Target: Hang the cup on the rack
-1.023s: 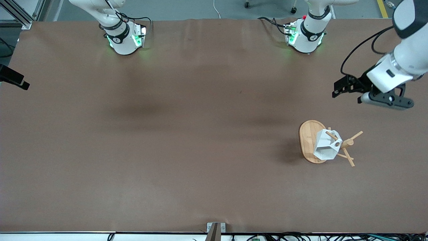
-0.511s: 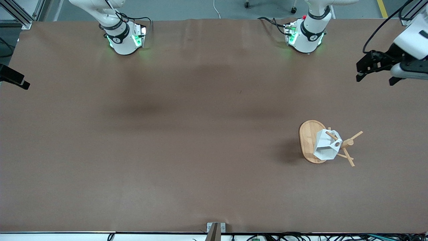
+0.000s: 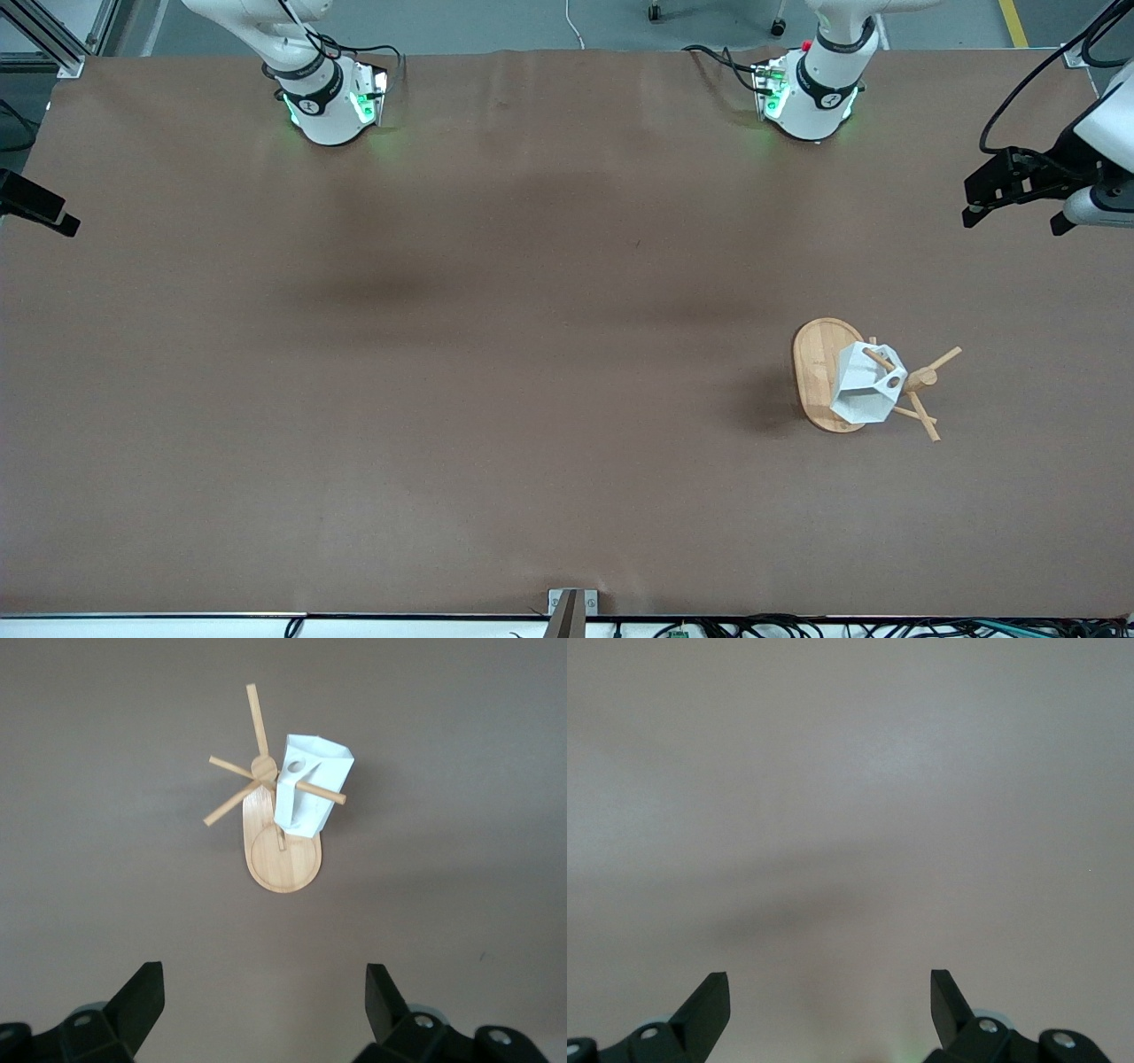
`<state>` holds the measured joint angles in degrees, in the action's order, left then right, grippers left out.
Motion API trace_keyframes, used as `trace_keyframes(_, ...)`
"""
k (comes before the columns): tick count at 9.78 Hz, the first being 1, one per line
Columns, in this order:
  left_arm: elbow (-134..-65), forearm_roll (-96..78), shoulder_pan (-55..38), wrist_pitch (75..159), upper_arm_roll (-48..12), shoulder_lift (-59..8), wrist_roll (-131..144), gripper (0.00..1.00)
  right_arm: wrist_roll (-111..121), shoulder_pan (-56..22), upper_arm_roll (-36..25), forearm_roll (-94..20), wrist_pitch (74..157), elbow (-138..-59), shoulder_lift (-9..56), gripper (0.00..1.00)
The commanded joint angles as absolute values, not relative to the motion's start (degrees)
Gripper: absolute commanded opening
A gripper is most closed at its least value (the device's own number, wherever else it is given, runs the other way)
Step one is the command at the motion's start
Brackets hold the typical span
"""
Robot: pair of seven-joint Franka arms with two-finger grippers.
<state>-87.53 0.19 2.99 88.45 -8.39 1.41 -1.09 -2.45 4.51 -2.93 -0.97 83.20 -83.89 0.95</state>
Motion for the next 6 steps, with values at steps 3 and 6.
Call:
trace_keyframes(3,-89.47,2.55,0.35,87.45,-8.79,2.46,0.79,1.00,-1.85,4.83,-2.72,-0.79,82.44,-84.38,0.35,1.00)
trace_keyframes(6,-88.68,2.11,0.44,87.45,-8.70,2.11,-1.05,1.00,-1.76,4.83,-2.81,-0.79,82.62,-84.46,0.35,1.00)
